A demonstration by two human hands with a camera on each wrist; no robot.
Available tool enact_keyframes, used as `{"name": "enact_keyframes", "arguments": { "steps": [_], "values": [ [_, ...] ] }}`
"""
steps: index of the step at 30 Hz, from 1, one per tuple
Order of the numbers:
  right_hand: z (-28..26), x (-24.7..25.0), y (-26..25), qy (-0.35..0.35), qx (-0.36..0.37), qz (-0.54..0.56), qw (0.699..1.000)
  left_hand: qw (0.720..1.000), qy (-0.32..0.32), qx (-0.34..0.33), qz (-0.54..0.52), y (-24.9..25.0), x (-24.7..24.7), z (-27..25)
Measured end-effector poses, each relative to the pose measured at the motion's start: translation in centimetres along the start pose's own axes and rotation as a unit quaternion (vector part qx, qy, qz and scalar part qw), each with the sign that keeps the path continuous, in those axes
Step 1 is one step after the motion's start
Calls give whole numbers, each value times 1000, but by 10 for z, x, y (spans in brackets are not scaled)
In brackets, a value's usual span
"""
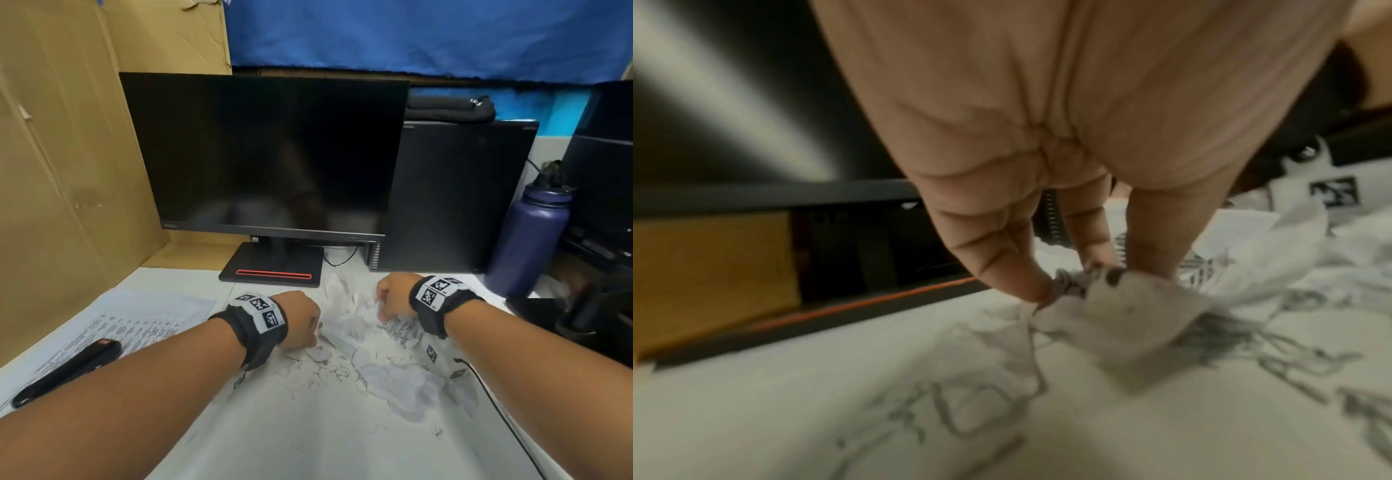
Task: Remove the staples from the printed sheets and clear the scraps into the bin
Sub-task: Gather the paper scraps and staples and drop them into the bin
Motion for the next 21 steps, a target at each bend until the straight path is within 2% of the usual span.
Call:
{"name": "enact_keyframes", "arguments": {
  "steps": [4,9,12,15,19,21],
  "values": [
    [-2,7,-9,14,20,-2,1000,997,17,18,-67,-26,6,-3],
    [-18,34,-7,83,34,129,988,980,72,23,-186,-60,23,-10],
    [-22,46,-18,69,40,165,983,964,90,11,-248,-73,31,-15],
    [-18,50,-30,59,11,122,991,958,83,-5,-275,-76,35,-17],
    [-10,53,-47,57,-18,78,995,947,111,-4,-303,-76,36,-21],
    [-10,56,-52,77,-3,46,996,939,120,11,-323,-78,35,-20]
  ]
}}
Point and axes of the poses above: each hand's wrist, its own z-axis towards the middle knuckle, its own x-axis out of the back of the hand, y = z × x, the point moved 8 cm from there along z, towards the middle knuckle, and after that the axes turned 9 degrees about -y, right-handed, at the moved point
